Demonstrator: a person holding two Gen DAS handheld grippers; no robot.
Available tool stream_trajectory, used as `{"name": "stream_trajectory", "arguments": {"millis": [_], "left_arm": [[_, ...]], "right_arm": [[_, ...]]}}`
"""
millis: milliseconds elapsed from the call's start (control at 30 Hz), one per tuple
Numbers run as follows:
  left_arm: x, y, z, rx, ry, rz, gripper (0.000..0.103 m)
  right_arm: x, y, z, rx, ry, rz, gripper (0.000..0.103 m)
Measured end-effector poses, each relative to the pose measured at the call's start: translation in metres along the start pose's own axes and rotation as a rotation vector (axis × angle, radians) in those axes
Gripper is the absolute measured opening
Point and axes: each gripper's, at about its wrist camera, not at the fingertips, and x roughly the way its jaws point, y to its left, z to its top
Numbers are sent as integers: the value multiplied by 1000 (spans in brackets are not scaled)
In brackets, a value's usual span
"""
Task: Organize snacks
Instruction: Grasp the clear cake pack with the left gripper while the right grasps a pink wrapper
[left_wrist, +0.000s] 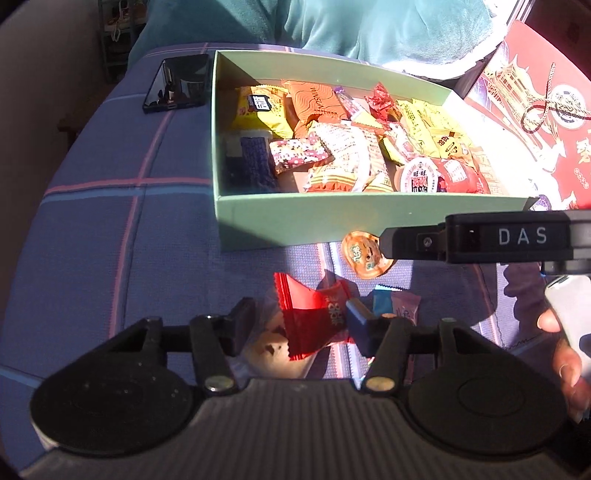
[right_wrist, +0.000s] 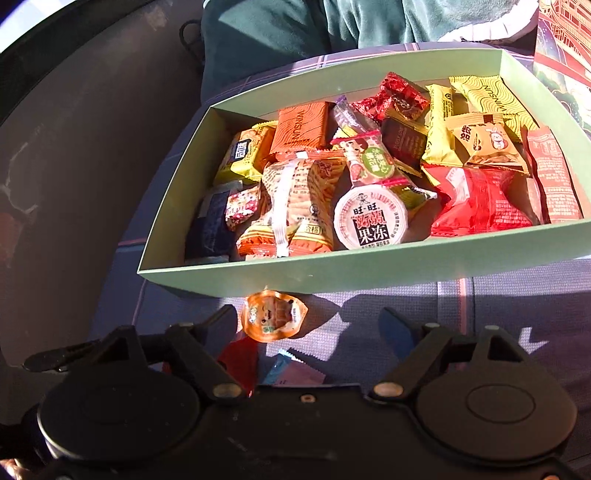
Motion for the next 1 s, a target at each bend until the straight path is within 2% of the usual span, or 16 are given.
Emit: {"name": "stream_trajectory", "arguments": {"millis": [200,367,467,500,600,800,867,1000], "left_arm": [[-14,21,-2,-34,-13,8,75],[-14,18,-15,42,23,-21,77],[-7,14,-22,75,46,-11,76],[-7,12,-22,88,38,-4,73],[-6,3,-20,142,37,8,35],[-13,12,-23,64,41,-3,34],[-17,19,-29,32,38,1,34],[-23,28,-36,3,33,22,35]], "right_arm": [[9,12,-1,-25,22,15,81],[9,13,-6,-20,49,3,81],[5,14,-11,-31,58,-7,81],[3,14,-13,-32,65,-12,80],[-3,14,-22,-30,86,-24,76],[-9,16,-36,-23,136,-24,66],[-6,20,-40,-32,150,-28,65],[1,39,-44,-102,123,-79,65]]}}
